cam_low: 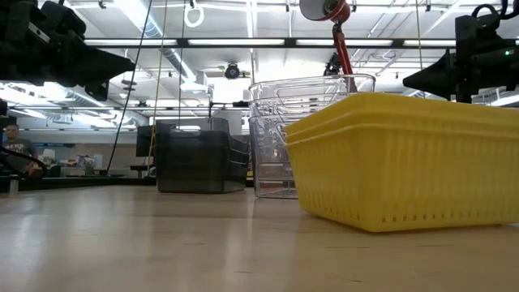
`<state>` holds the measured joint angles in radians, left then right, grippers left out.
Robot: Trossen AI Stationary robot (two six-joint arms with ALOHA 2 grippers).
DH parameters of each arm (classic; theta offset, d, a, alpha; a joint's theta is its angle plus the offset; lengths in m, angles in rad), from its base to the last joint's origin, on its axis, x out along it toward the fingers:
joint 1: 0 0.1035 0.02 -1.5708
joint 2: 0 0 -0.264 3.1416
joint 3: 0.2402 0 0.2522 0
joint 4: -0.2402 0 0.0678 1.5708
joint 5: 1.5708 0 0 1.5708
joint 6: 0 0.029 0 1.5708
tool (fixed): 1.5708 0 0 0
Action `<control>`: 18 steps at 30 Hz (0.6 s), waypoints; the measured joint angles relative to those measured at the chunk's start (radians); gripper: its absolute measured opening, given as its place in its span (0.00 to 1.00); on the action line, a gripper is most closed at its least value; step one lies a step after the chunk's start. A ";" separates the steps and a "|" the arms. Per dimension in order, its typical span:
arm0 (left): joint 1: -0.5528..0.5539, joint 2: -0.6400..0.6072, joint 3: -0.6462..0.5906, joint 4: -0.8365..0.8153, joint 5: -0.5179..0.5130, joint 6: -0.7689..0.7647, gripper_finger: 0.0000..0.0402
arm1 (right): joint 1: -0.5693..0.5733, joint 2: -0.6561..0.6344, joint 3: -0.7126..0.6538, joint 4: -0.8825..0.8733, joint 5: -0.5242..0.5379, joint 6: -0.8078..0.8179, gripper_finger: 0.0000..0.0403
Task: Stack baskets by color
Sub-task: Return to Home Position
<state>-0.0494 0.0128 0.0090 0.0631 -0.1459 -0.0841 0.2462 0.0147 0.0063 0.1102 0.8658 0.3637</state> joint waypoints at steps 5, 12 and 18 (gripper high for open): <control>0.000 0.000 0.000 0.000 0.000 0.000 0.07 | 0.000 0.000 0.000 0.000 0.000 0.000 0.03; 0.000 0.000 0.000 0.000 0.000 0.000 0.09 | 0.000 0.000 0.000 0.000 0.000 0.000 0.03; 0.000 0.000 0.000 0.000 0.000 0.000 0.08 | 0.000 0.000 0.000 0.000 0.000 0.000 0.03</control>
<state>-0.0492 0.0129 0.0090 0.0631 -0.1459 -0.0841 0.2462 0.0143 0.0063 0.1104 0.8658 0.3637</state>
